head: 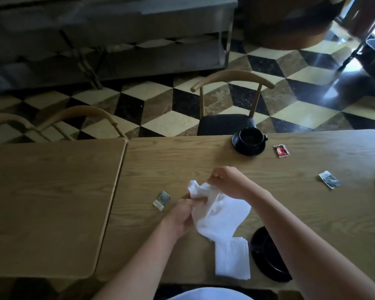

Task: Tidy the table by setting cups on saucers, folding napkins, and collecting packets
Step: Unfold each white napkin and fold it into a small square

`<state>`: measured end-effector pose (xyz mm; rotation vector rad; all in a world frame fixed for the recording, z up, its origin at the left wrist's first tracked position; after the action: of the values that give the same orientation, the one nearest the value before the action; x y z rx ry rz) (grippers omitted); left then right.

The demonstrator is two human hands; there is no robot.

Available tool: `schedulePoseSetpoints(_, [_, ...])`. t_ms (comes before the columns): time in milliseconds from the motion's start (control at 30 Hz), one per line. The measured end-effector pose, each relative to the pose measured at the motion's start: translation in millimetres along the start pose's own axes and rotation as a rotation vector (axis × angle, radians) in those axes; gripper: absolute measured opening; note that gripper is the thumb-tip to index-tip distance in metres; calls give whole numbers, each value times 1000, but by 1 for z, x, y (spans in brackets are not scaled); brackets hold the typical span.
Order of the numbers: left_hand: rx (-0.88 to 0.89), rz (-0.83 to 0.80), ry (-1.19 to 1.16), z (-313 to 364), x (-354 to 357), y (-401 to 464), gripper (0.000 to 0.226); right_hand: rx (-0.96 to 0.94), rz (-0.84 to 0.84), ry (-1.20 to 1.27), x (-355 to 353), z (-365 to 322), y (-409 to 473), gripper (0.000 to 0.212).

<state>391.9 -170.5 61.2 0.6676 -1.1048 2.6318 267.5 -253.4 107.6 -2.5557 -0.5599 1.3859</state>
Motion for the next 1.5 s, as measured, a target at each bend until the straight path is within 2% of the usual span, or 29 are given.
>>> schedulePoseSetpoints(33, [48, 91, 336, 13, -7, -7, 25, -32, 34, 20, -2, -9, -1, 22])
schedulePoseSetpoints(67, [108, 212, 753, 28, -16, -13, 38, -71, 73, 43, -7, -20, -2, 22])
schedulePoseSetpoints(100, [203, 354, 1095, 49, -22, -21, 62, -118, 94, 70, -13, -32, -4, 24])
schedulePoseSetpoints(133, [368, 450, 1274, 73, -18, -32, 86, -174, 84, 95, -19, -46, -6, 23])
schedulePoseSetpoints(167, [527, 439, 1294, 95, -8, -42, 100, -236, 53, 109, -24, -64, -8, 20])
schedulePoseSetpoints(200, [659, 344, 1267, 115, 5, -51, 101, -290, 20, 124, -30, -82, -10, 16])
schedulePoseSetpoints(233, [724, 221, 1226, 132, 16, -56, 90, -326, -3, 154, -37, -97, -12, 15])
schedulePoseSetpoints(300, [767, 105, 1157, 166, 26, -65, 47, -345, -6, 238, -55, -121, -14, 23])
schedulePoseSetpoints(367, [804, 112, 1109, 198, 19, -75, 16, -343, 25, 201, -71, -134, -11, 32])
schedulePoseSetpoints(433, [790, 142, 1100, 220, -2, -80, 6, -322, 17, -48, -73, -134, -6, 33])
schedulePoseSetpoints(500, [755, 184, 1180, 233, -28, -81, 5, -273, -57, -243, -63, -121, 2, 29])
schedulePoseSetpoints(567, [711, 236, 1308, 246, -57, -80, 7, -183, -130, -269, -54, -100, 11, 32])
schedulePoseSetpoints(633, [702, 314, 1409, 263, -84, -78, 11, -134, -116, -366, -56, -86, 22, 35])
schedulePoseSetpoints(700, [723, 410, 1445, 287, -109, -78, 16, -90, -17, -450, -71, -79, 38, 36])
schedulePoseSetpoints(767, [766, 508, 1470, 315, -128, -79, 20, -16, 121, -465, -96, -76, 54, 25])
schedulePoseSetpoints(800, [801, 543, 1490, 328, -131, -80, 20, 14, 202, -465, -109, -77, 60, 30])
schedulePoseSetpoints(967, [1174, 620, 1535, 389, -112, -101, 18, -60, 701, -445, -172, -120, 63, 14])
schedulePoseSetpoints(1033, [1266, 632, 1510, 399, -111, -112, 18, -83, 790, -426, -182, -134, 57, 11])
schedulePoseSetpoints(1167, [1266, 551, 1463, 383, -134, -121, 16, -146, 765, -424, -164, -141, 47, 15])
schedulePoseSetpoints(1300, [1213, 480, 1530, 326, -172, -120, 14, -120, 658, -449, -112, -124, 29, 11])
schedulePoseSetpoints(1400, [1085, 431, 1573, 261, -206, -105, 34, -52, 568, -430, -56, -93, 13, 15])
schedulePoseSetpoints(1500, [1061, 380, 1550, 196, -232, -97, 52, 9, 487, -382, 7, -61, -7, 16])
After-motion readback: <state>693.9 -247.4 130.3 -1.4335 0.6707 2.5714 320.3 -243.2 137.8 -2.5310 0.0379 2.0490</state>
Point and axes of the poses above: each hand's wrist, its own y-axis towards the middle knuckle, its own x-axis out of the palm, z = x × y, the point moved 8 cm from there along y, towards the middle knuckle, and after that the axes turned 6 degrees about -y, right-handed, at the moved point
